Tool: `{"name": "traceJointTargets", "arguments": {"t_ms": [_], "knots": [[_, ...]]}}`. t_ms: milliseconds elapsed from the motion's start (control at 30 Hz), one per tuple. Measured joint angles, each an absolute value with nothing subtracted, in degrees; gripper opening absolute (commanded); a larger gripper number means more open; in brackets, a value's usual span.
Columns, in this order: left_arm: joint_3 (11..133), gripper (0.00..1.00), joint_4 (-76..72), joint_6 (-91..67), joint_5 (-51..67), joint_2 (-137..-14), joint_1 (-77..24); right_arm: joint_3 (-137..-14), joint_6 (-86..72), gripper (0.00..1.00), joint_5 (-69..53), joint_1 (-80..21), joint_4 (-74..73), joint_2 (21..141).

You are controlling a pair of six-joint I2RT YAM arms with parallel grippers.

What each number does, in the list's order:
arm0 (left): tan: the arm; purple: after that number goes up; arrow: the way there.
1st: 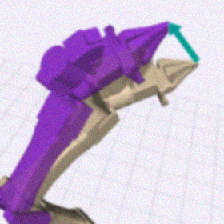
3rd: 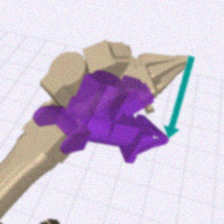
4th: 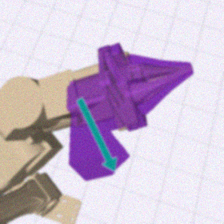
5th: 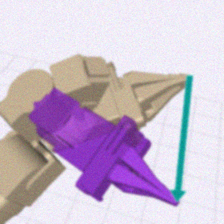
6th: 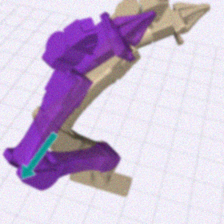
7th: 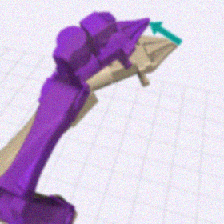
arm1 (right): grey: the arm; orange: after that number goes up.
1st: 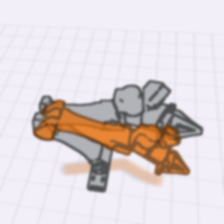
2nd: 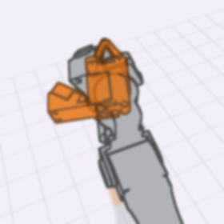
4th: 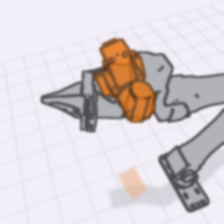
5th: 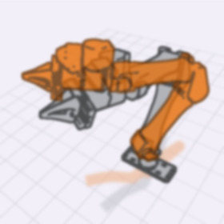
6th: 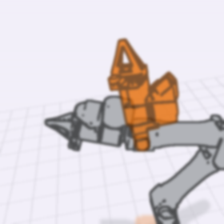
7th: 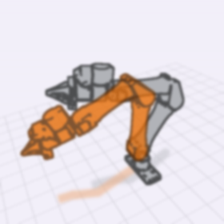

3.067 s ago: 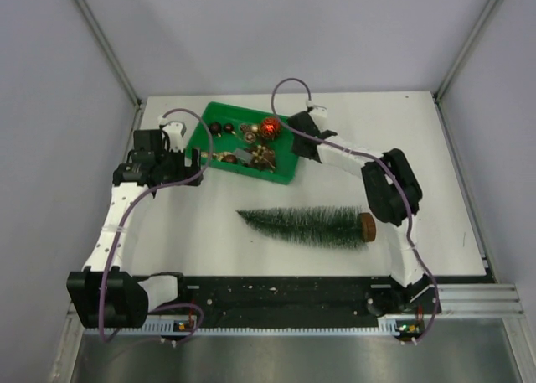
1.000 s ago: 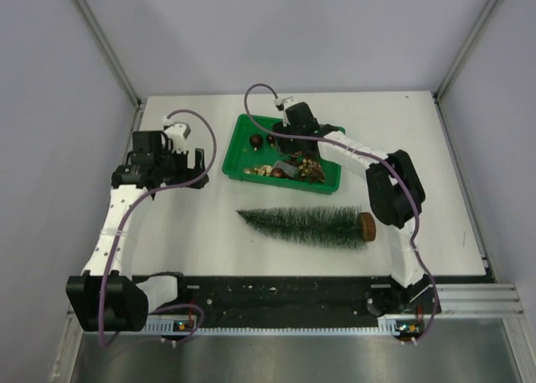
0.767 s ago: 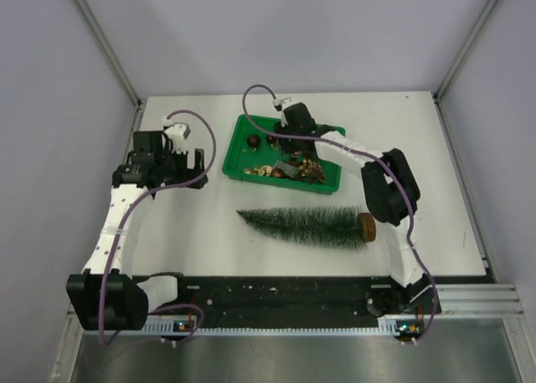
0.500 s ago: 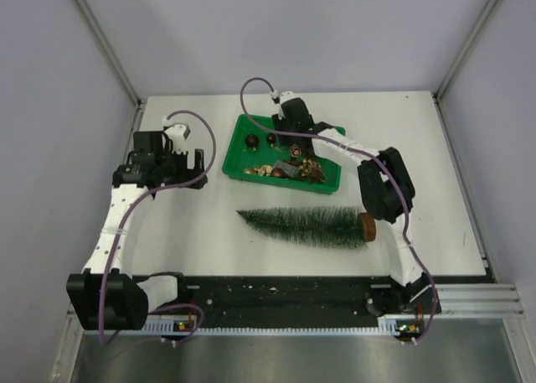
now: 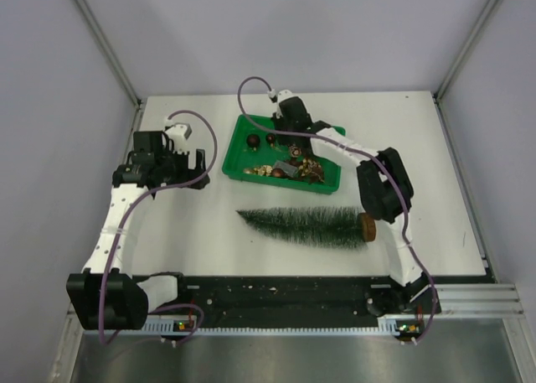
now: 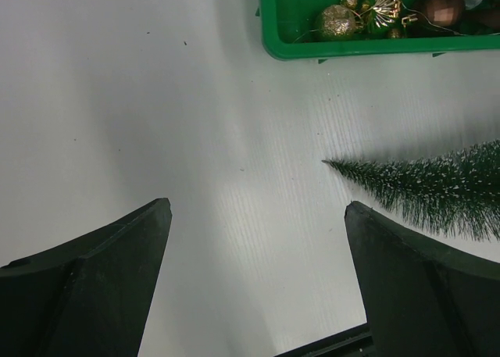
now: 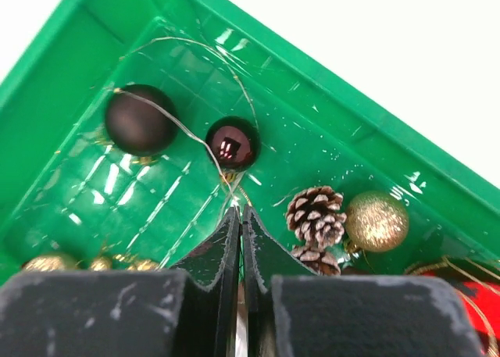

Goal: Decorate the small christmas tree

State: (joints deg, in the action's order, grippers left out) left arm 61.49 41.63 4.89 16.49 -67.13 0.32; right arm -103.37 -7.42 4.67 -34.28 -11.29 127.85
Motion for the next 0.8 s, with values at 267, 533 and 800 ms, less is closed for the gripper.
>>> {"name": "traceJointTargets", "arguments": {"t_ms": [267,533,800], "knots": [[64.29,0.99,41.3,4.34,20.91,-70.3,-1.87,-101.8,-5.37,0.0,3.22,-37.78,-13.93,111.24],[68.71,0.99,38.41,3.22,21.89,-71.99,-12.49,-95.66,-5.45,0.0,1.32,-39.88,-14.17,87.85],[73.08,0.99,32.91,1.32,22.28,-73.28,-21.04,-95.13,-6.61,0.0,0.4,-39.86,-17.61,80.88]]}}
